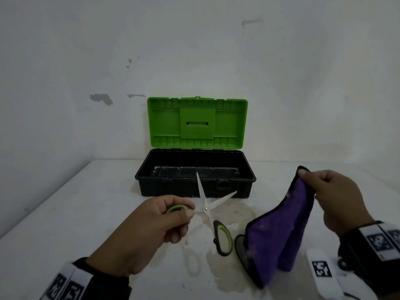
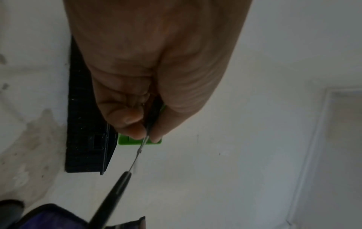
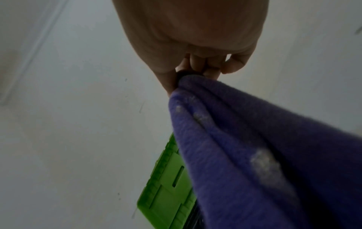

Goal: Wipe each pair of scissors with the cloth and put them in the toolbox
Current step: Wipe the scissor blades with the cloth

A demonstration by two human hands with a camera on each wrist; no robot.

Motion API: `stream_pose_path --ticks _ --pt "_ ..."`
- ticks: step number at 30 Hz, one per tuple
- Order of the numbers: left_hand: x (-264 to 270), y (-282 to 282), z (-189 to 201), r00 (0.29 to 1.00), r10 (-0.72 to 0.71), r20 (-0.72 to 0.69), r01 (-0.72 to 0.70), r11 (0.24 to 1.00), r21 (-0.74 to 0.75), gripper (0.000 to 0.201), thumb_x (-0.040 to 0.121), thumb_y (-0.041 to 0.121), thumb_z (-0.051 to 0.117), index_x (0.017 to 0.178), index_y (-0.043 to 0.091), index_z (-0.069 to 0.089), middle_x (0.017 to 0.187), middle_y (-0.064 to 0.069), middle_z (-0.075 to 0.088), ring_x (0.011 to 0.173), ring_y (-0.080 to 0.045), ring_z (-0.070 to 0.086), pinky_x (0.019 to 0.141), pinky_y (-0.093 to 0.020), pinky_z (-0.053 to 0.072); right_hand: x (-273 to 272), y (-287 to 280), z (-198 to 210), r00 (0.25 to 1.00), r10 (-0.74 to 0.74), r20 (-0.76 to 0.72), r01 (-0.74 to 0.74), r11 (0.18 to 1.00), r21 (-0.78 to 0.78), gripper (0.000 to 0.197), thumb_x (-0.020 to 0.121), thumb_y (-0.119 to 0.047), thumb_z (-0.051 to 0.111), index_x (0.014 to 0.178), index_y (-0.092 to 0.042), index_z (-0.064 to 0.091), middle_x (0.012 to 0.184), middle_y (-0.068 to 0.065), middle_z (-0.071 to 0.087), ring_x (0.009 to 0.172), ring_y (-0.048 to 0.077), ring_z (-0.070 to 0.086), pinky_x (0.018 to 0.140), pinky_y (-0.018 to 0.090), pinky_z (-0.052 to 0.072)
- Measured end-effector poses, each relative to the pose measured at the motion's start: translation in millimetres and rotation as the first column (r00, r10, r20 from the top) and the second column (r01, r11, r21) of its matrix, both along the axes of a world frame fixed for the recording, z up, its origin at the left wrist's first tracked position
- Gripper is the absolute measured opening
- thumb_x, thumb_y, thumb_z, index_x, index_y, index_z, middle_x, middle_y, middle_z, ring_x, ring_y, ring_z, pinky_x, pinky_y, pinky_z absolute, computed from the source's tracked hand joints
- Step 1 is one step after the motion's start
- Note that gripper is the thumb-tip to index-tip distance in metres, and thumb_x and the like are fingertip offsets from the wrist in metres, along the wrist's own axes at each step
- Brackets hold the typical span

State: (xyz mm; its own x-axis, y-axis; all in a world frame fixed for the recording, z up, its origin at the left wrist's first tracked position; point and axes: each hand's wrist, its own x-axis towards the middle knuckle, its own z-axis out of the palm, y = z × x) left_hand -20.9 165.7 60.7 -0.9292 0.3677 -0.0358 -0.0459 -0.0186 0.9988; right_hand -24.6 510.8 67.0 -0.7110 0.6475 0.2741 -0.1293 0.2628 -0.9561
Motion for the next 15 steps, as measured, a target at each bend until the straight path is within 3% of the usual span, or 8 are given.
stream_pose_path --ticks 2,5,7,10,15 --pt "1 2 -4 1.000 -0.003 0.008 0.003 1.000 -0.002 0.011 0.085 0.008 0.067 0.091 0.012 0.076 0.069 -0.011 0.062 0.061 -0.018 0.054 0.052 -0.025 0.043 -10 3 13 0.995 -0.092 -0.041 0.096 0.990 0.103 0.028 0.085 -0.028 0.076 0.083 0.000 0.068 0.068 0.005 0.061 0.060 0.017 0.055 0.057 0.025 0.043" --pt "1 8 -8 1.000 0.014 0.013 -0.014 1.000 -0.006 0.011 0.079 0.015 0.074 0.087 0.009 0.076 0.068 -0.011 0.061 0.061 -0.019 0.050 0.052 -0.024 0.042 -25 0 27 0.981 -0.153 -0.115 0.181 0.938 0.294 0.028 0.084 -0.035 0.076 0.077 -0.008 0.068 0.070 0.005 0.065 0.070 0.025 0.063 0.068 0.033 0.050" --pt "1 12 -8 0.999 0.040 0.010 -0.040 0.999 0.001 0.018 0.073 0.020 0.077 0.083 0.006 0.075 0.067 -0.011 0.058 0.059 -0.018 0.047 0.051 -0.024 0.040 -31 -12 33 0.981 -0.130 -0.141 0.178 0.890 0.419 0.026 0.084 -0.035 0.076 0.075 -0.011 0.067 0.071 0.004 0.067 0.065 0.018 0.061 0.064 0.027 0.045" --pt "2 18 -5 0.996 0.086 0.020 -0.087 0.994 0.065 0.013 0.075 0.019 0.075 0.078 0.006 0.074 0.066 -0.008 0.057 0.059 -0.016 0.046 0.049 -0.024 0.038 -31 -40 36 0.987 0.042 -0.154 0.034 0.887 0.461 0.023 0.081 -0.029 0.079 0.072 -0.014 0.065 0.066 -0.001 0.069 0.055 0.009 0.059 0.053 0.016 0.043" --pt "0 26 -9 0.968 0.249 0.034 -0.251 0.951 0.180 0.016 0.081 0.026 0.072 0.077 0.010 0.071 0.069 -0.008 0.053 0.065 -0.018 0.047 0.055 -0.029 0.038 -15 -78 25 0.915 0.372 -0.155 -0.299 0.886 0.355 0.023 0.074 -0.021 0.084 0.068 -0.013 0.063 0.062 0.003 0.070 0.054 0.014 0.059 0.053 0.022 0.048"
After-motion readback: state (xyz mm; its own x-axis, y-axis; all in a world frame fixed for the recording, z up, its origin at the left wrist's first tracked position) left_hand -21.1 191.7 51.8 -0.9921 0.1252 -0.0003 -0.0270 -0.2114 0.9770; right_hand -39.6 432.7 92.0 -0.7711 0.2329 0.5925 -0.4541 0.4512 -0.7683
